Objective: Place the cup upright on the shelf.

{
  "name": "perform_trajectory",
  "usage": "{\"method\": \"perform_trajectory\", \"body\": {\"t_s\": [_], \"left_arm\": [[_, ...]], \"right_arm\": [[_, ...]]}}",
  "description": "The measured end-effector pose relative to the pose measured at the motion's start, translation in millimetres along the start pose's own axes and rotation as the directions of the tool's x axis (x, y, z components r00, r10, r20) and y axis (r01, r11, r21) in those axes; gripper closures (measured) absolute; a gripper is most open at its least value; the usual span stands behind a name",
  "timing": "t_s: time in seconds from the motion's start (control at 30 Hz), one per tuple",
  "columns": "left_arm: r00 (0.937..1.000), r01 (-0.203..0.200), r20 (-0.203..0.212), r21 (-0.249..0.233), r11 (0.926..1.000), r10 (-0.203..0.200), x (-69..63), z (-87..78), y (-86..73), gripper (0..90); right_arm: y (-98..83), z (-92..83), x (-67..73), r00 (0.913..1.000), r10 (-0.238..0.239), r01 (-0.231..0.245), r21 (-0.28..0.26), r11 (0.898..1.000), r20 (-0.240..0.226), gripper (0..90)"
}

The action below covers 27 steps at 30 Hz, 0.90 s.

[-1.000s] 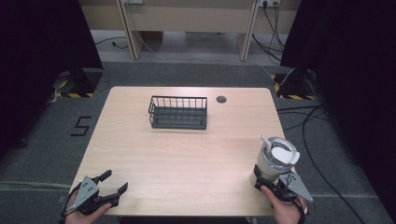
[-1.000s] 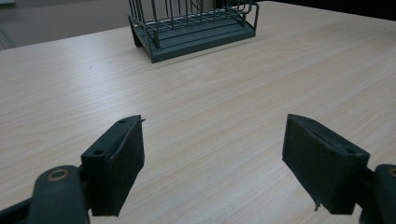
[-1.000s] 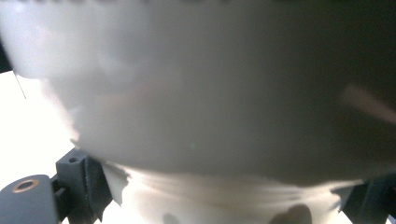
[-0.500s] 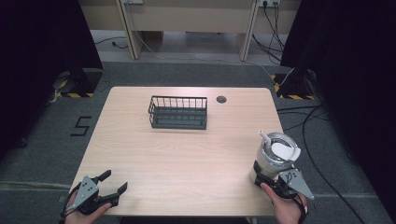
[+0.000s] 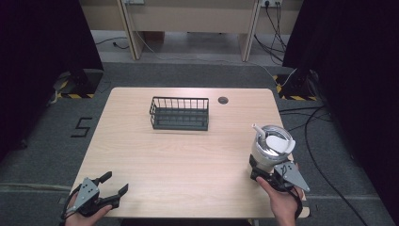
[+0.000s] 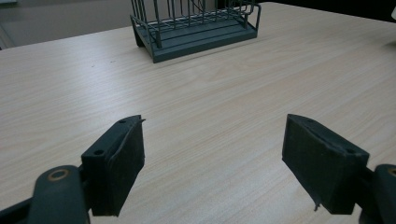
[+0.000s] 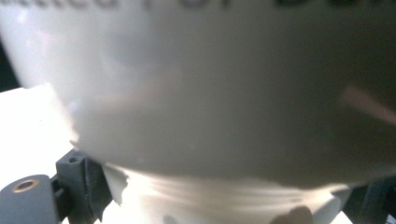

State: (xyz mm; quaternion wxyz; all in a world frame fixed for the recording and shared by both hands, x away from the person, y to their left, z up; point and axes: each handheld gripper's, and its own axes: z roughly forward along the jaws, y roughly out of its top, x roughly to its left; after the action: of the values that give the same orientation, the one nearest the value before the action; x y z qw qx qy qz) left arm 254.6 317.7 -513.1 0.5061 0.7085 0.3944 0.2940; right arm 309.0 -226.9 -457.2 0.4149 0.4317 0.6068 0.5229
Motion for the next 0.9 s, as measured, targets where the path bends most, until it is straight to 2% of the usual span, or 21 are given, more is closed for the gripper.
{"method": "perform_trajectory", "body": {"t_s": [0.9], "left_arm": [[1.0000, 0.004, 0.000, -0.002, 1.0000, -0.004, 1.1, -0.3, -0.3, 20.6]], "right_arm": [[33.6, 47.9, 22.6, 0.9980, -0.022, 0.019, -0.048, 0.999, -0.059, 10.0]]}}
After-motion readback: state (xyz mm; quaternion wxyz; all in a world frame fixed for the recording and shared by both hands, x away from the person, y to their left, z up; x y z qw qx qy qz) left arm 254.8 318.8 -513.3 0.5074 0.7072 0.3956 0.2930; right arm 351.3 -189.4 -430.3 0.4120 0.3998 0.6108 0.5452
